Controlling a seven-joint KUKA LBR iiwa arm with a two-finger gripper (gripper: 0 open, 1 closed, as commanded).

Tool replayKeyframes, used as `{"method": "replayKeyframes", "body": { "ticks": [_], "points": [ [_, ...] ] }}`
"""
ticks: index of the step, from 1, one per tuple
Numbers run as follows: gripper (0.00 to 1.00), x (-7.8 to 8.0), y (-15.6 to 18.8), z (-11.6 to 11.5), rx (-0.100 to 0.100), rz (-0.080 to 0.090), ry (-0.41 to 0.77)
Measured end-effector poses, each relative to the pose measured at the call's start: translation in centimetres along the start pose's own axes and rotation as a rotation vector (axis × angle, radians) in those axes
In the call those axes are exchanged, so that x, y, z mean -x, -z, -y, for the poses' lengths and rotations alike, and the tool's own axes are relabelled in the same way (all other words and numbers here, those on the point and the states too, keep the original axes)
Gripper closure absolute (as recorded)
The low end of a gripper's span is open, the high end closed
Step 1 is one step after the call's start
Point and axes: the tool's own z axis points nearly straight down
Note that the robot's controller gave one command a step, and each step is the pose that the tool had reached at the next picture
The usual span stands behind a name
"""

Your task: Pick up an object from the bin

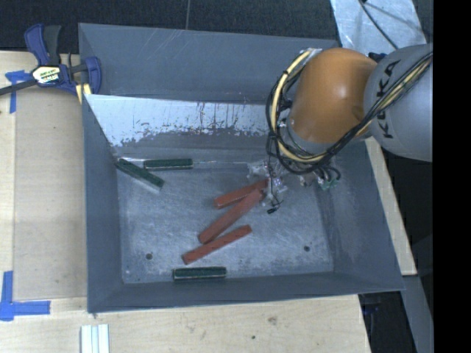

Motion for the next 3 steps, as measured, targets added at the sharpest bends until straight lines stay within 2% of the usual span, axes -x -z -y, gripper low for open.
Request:
{"method": "replayKeyframes", "body": {
  "ticks": [3],
  "points": [
    [1.00, 0.00, 0.00, -0.01, 0.000, 0.000, 0.001]
  ]
}}
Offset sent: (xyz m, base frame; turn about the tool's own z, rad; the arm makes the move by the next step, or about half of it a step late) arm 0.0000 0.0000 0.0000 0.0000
